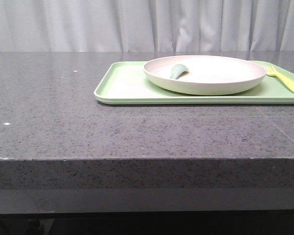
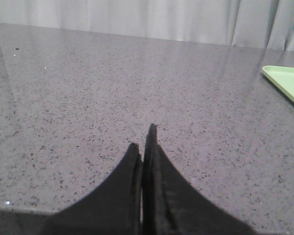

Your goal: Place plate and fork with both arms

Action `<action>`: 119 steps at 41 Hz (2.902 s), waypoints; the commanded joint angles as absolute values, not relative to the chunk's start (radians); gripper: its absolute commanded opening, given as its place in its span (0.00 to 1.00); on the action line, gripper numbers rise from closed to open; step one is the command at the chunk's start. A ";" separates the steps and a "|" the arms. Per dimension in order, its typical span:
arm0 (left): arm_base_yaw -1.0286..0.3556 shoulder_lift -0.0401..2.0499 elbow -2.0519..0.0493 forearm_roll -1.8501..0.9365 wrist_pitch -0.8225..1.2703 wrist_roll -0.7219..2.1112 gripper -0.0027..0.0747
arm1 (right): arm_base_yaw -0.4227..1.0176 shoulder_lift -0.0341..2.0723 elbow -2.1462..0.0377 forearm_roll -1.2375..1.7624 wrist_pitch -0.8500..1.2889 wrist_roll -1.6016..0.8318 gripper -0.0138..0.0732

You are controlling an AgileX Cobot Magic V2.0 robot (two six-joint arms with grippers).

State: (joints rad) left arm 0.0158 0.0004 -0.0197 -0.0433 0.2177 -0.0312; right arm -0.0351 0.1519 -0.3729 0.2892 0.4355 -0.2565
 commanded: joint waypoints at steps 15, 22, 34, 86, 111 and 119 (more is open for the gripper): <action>0.017 -0.027 0.009 -0.054 0.083 -0.029 0.01 | -0.036 0.160 -0.398 0.303 0.353 -0.270 0.09; 0.017 -0.025 0.009 -0.054 0.084 -0.029 0.01 | -0.036 0.160 -0.398 0.303 0.353 -0.270 0.09; 0.017 -0.025 0.009 -0.054 0.084 -0.029 0.01 | -0.036 0.160 -0.398 0.303 0.353 -0.270 0.09; 0.017 -0.025 0.009 -0.054 0.084 -0.029 0.01 | 0.104 0.122 -0.057 -0.020 0.015 0.067 0.09; 0.017 -0.025 0.009 -0.054 0.084 -0.029 0.01 | 0.088 -0.029 0.024 -0.016 0.132 0.067 0.09; 0.017 -0.025 0.009 -0.054 0.084 -0.029 0.01 | 0.088 -0.029 0.024 -0.016 0.132 0.067 0.09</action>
